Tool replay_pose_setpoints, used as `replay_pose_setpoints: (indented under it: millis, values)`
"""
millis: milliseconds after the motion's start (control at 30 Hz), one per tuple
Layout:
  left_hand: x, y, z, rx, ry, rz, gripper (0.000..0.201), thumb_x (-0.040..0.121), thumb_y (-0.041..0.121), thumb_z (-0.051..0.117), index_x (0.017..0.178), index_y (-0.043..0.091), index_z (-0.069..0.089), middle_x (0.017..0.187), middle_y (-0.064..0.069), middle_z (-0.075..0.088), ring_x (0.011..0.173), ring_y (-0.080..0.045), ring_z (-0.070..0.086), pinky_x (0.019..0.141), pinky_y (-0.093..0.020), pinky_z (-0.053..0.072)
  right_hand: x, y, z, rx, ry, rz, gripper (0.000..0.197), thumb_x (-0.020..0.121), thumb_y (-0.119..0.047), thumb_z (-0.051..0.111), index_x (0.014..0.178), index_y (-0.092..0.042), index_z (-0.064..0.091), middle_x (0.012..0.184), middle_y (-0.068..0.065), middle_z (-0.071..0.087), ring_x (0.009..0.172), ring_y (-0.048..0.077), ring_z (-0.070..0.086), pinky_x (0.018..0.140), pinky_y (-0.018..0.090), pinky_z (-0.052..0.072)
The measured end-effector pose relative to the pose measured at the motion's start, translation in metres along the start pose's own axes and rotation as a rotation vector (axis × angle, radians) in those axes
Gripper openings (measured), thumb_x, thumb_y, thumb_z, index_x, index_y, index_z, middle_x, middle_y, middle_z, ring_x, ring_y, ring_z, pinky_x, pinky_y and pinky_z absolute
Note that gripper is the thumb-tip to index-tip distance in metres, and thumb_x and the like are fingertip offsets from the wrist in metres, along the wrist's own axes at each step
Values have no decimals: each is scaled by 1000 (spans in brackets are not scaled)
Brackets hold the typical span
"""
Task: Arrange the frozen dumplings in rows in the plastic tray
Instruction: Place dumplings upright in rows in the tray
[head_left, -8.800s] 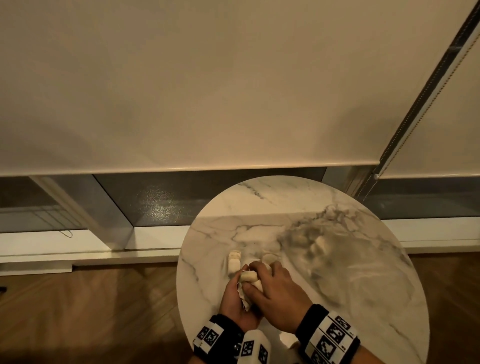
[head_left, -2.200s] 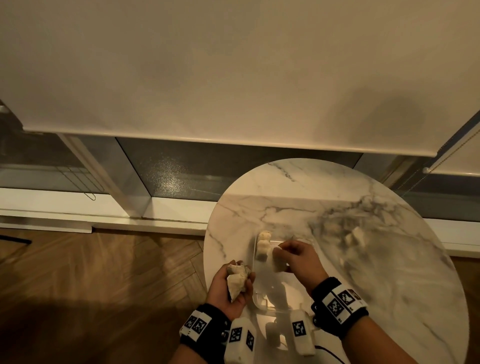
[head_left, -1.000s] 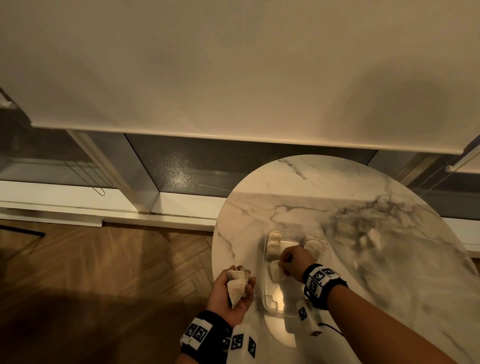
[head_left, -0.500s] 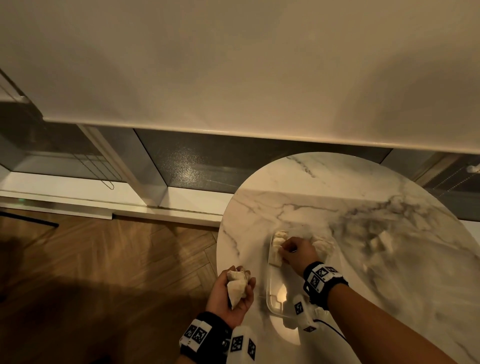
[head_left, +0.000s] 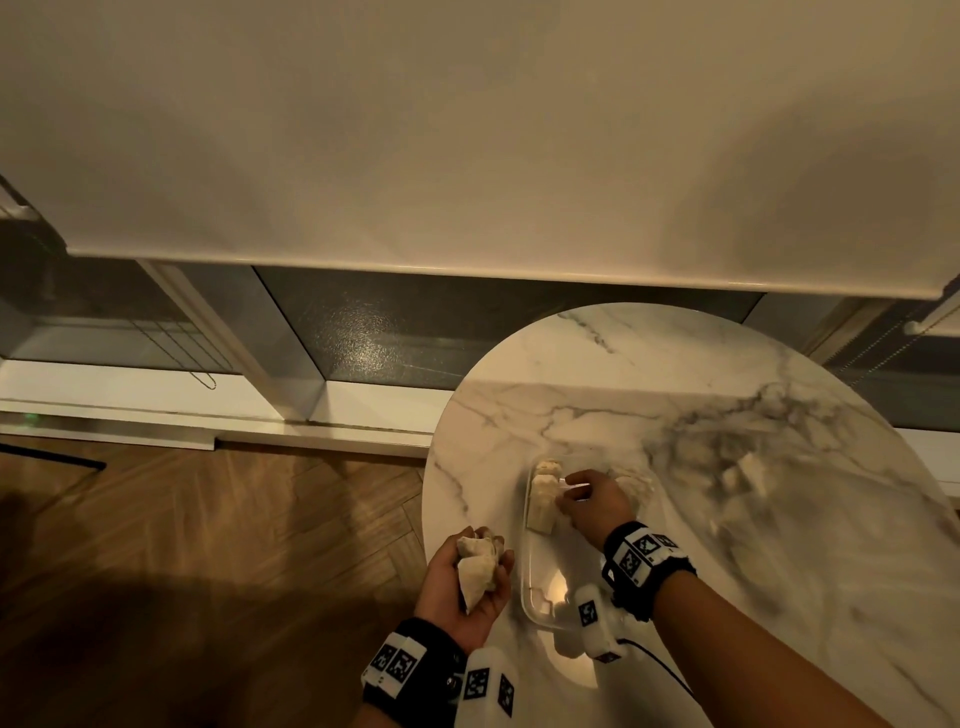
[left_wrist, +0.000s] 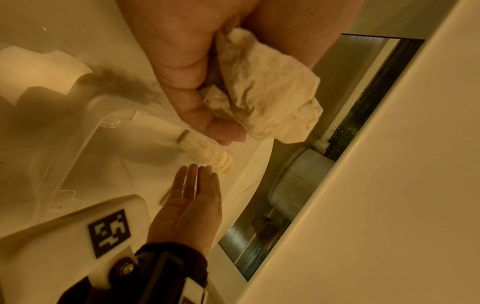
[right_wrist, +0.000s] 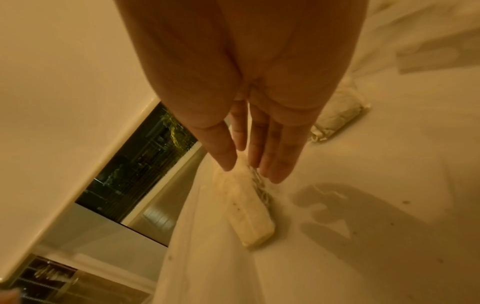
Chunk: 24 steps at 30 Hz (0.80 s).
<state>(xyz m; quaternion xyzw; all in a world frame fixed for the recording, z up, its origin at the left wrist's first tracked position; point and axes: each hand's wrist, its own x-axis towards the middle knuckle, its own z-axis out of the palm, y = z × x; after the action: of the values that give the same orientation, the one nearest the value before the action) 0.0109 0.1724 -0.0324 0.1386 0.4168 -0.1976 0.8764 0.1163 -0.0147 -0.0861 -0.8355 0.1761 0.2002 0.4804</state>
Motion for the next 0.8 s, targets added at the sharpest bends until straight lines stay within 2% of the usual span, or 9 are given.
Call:
replay_pose_setpoints:
  millis: [133,267,367,500,567,633,700,800]
  values:
    - [-3,-2,7,23,-31,0,17,81,23,62,89,8,64,88,-14,64,77,-28,61,47,-26,55,-35,-16,-14,116,30,-130,21,82,-16,75,101,-21,69,90,0,71,82,19,68,72,37,59]
    - [-3,-3,13,53,-85,8,18,84,24,60,93,9,63,88,-13,63,72,-26,64,49,-27,55,-92,-36,-24,152,-88,-417,16,80,-11,78,84,-25,73,82,-7,70,77,5,63,69,19,50]
    - [-3,-7,19,84,-135,35,16,85,25,59,94,11,61,84,-9,62,66,-21,65,52,-27,54,-121,-51,-28,-8,-207,-587,14,78,-27,79,89,-32,72,89,-9,65,83,7,59,63,17,48]
    - [-11,-17,32,187,-187,58,29,84,29,57,96,6,71,88,-13,68,77,-22,66,65,-30,55,-133,-58,-30,-251,-225,-780,26,81,-37,74,106,-41,69,100,-17,55,96,3,53,74,10,41]
    - [-13,-21,36,199,-201,50,36,80,28,61,104,4,72,102,-16,67,96,-25,62,82,-34,52,-137,-59,-31,-340,-187,-840,32,84,-42,67,116,-44,65,105,-18,50,102,1,46,81,13,40]
    - [-14,-25,40,238,-198,26,43,82,27,60,117,4,68,120,-20,62,119,-30,56,96,-37,44,-140,-58,-31,-421,-147,-855,35,84,-47,60,119,-44,62,109,-16,48,104,4,42,85,23,45]
    - [-15,-27,44,273,-189,29,49,88,29,56,130,5,60,133,-21,57,133,-31,49,99,-37,42,-142,-56,-30,-460,-119,-832,35,83,-51,57,116,-41,64,111,-14,49,107,6,41,86,30,48]
    - [-11,-31,44,280,-161,47,53,87,31,58,134,7,58,131,-20,56,130,-30,49,97,-36,43,-146,-54,-33,-425,-94,-827,29,82,-55,56,101,-37,69,107,-14,49,106,7,40,86,33,47]
